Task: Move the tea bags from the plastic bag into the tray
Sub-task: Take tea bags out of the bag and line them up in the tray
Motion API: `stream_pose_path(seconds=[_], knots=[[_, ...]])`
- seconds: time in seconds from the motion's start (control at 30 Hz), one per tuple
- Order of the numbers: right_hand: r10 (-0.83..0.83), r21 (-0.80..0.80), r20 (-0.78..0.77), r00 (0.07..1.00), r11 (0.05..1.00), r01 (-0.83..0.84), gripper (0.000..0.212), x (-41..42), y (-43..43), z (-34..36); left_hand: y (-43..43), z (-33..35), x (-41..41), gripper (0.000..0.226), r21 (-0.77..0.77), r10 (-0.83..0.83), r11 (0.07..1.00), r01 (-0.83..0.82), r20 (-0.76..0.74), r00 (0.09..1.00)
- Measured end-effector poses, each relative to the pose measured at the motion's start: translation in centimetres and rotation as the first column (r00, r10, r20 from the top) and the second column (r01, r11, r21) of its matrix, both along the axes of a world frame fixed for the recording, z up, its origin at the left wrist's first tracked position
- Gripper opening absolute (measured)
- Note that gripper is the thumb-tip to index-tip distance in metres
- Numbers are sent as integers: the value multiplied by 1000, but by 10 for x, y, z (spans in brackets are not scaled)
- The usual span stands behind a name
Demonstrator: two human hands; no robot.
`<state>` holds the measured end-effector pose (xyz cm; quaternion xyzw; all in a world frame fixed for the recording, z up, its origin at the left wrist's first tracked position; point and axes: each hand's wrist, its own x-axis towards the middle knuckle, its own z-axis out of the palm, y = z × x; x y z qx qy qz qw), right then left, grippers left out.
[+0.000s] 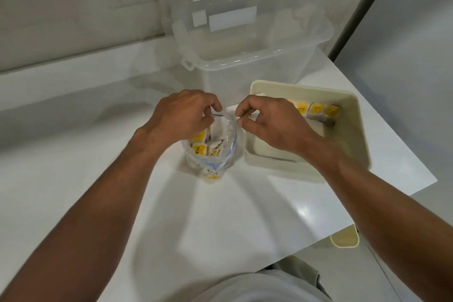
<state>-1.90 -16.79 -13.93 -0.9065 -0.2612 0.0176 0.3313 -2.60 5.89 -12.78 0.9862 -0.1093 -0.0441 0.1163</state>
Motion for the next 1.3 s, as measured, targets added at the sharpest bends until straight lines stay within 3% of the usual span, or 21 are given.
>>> stream_pose_path(seconds=[0.23, 0.43, 0.53, 0.73, 0.87, 0.97, 1.07, 1.23, 1.3], knots=[[135, -139, -25, 991, 981, -137, 6, 5, 34, -2, 21, -11, -18, 27, -7, 42, 999, -42, -47, 998], [114, -274, -16, 993, 955, -114, 17, 7, 47, -8, 15, -22, -20, 28, 64, 84, 994, -86, 29, 996], [94, -263, -9, 995, 960, -93, 18, 6, 47, -10, 5, -29, -18, 30, 32, 154, 987, -157, 87, 984], [0, -187, -16, 1000, 982, -3, 15, -1, 40, -10, -15, -39, -17, 20, -74, 282, 958, -278, 57, 958], [-55, -187, -78, 995, 982, 39, 26, -4, 41, -10, -5, -36, -16, 12, -305, 439, 837, -455, -124, 890], [-90, -228, -51, 995, 971, 76, 46, -5, 48, -9, -1, -29, -18, 14, -505, 401, 716, -482, -267, 876], [-132, -252, -26, 991, 960, 122, 48, -2, 56, -12, 0, -19, -18, 13, -623, 311, 626, -469, -351, 883], [-111, -168, -42, 993, 980, 103, 21, -2, 56, -12, 4, -4, -21, 6, -659, 171, 648, -382, -363, 916], [-115, -159, -63, 991, 982, 104, 16, -2, 51, -11, 7, -2, -21, 5, -541, 172, 786, -300, -276, 946]])
